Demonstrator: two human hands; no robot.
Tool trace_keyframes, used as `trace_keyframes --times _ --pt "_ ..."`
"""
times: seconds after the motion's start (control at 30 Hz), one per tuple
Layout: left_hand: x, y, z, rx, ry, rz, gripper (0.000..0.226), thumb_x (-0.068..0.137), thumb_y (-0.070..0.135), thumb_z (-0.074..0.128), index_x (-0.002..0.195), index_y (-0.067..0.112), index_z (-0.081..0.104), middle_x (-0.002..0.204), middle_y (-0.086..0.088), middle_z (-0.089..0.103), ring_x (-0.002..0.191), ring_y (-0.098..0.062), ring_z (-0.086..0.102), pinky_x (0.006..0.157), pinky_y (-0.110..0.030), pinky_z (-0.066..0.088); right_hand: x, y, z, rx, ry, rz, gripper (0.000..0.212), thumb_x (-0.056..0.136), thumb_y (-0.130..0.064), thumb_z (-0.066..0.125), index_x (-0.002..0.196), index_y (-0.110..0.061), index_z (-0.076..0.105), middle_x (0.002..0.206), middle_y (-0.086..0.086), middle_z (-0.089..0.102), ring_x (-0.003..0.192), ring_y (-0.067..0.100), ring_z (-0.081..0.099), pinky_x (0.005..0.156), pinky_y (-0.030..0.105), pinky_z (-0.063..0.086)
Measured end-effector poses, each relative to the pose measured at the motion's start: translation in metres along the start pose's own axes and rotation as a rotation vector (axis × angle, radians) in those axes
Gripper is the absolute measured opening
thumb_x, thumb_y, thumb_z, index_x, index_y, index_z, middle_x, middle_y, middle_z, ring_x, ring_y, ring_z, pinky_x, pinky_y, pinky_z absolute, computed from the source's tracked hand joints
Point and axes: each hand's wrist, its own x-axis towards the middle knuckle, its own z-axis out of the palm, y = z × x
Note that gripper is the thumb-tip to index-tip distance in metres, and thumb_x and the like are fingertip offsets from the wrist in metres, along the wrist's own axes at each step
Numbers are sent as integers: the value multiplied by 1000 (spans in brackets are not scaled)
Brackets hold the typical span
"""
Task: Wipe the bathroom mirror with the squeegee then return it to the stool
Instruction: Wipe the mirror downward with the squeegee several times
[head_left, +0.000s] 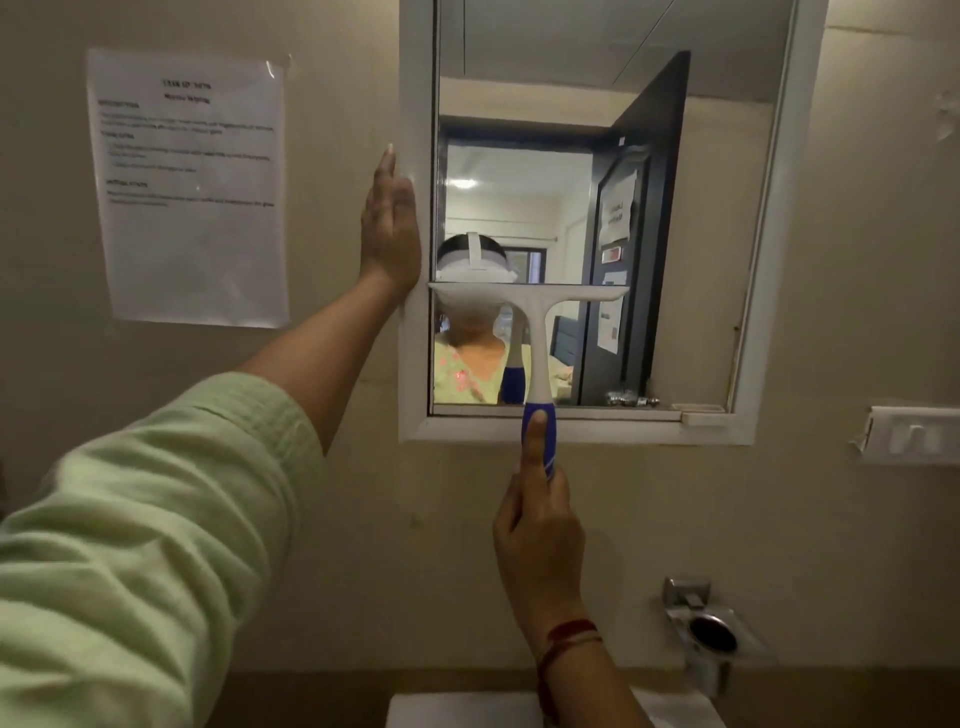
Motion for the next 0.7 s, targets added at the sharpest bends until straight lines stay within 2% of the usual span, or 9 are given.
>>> trace_keyframes --times 0.13,0.3,0.5,0.57,0.63,0.7 --pt "0 2 0 18 23 1 46 100 29 22 143 12 23 152 -7 27 139 -18 24 111 -28 18 -23 5 -2 -25 -27 8 66 91 -22 32 146 -31 -5 72 6 51 48 4 36 48 12 36" --pt "0 2 1 51 25 5 46 100 28 21 142 11 24 151 -8 28 139 -20 25 113 -31 19 -47 9 -4 -34 -77 52 66 91 -26 31 145 -33 -6 72 7 54 48 5 37 48 13 39" --pt "0 0 1 64 17 -4 46 100 29 20 143 12 23 151 -7 27 139 -20 25 111 -27 18 -68 9 -7 -41 -125 94 67 90 -25 33 146 -31 -5 69 5 53 48 3 35 47 11 37" --pt "0 -1 1 71 18 -7 47 100 29 20 143 11 23 151 -8 28 139 -20 25 111 -28 18 -75 10 -9 -42 -144 101 70 91 -22 39 146 -29 -3 69 5 52 48 3 35 47 11 37" --pt "0 -2 1 81 22 -17 46 100 30 20 142 11 25 150 -9 29 138 -21 26 110 -26 18 -82 10 -9 -25 -160 113 86 88 -11 57 146 -30 -3 69 5 52 49 3 35 46 12 38" --pt "0 -2 2 90 31 -24 46 100 29 21 141 11 27 149 -9 31 138 -20 27 107 -22 18 -86 10 -10 -17 -179 130 97 81 -4 64 146 -31 -3 69 5 51 49 4 36 45 13 40"
